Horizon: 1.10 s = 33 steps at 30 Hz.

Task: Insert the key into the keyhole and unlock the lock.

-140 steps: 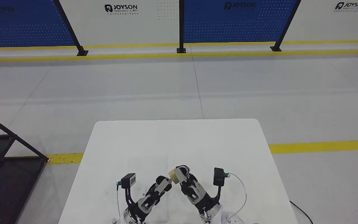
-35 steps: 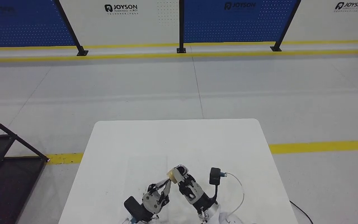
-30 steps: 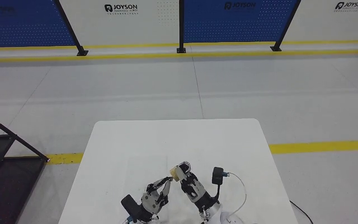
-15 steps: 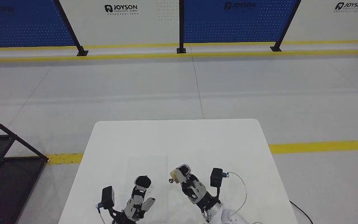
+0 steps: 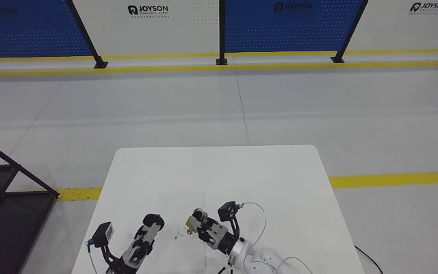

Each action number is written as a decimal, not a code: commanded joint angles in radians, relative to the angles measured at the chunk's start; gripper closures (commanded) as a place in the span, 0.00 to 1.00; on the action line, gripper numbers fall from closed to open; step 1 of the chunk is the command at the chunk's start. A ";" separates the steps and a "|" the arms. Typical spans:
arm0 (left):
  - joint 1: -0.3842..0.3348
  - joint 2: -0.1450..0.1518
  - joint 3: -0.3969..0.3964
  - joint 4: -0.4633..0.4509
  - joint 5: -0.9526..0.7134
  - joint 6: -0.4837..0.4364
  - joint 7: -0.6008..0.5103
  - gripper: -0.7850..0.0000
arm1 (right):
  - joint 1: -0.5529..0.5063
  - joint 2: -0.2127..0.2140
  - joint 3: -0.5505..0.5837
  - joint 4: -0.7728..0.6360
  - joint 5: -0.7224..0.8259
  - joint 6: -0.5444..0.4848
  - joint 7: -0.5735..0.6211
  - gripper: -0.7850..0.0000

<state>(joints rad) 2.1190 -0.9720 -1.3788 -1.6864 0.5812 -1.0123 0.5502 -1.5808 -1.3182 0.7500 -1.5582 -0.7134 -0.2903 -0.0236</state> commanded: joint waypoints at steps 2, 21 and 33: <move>-0.006 -0.005 -0.042 0.021 0.118 0.015 0.093 1.00 | 0.029 -0.014 -0.031 0.033 0.014 0.023 0.004 1.00; -0.080 -0.067 0.058 0.155 0.614 0.384 0.568 0.00 | 0.161 -0.091 -0.165 0.191 0.021 0.159 0.062 0.64; -0.092 -0.075 0.074 0.175 0.620 0.397 0.588 0.00 | 0.160 -0.093 -0.172 0.170 -0.061 0.242 0.125 0.00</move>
<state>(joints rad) 2.0280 -1.0466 -1.3058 -1.5129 1.2004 -0.6165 1.1373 -1.4163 -1.4138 0.5740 -1.3777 -0.7662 -0.0528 0.1015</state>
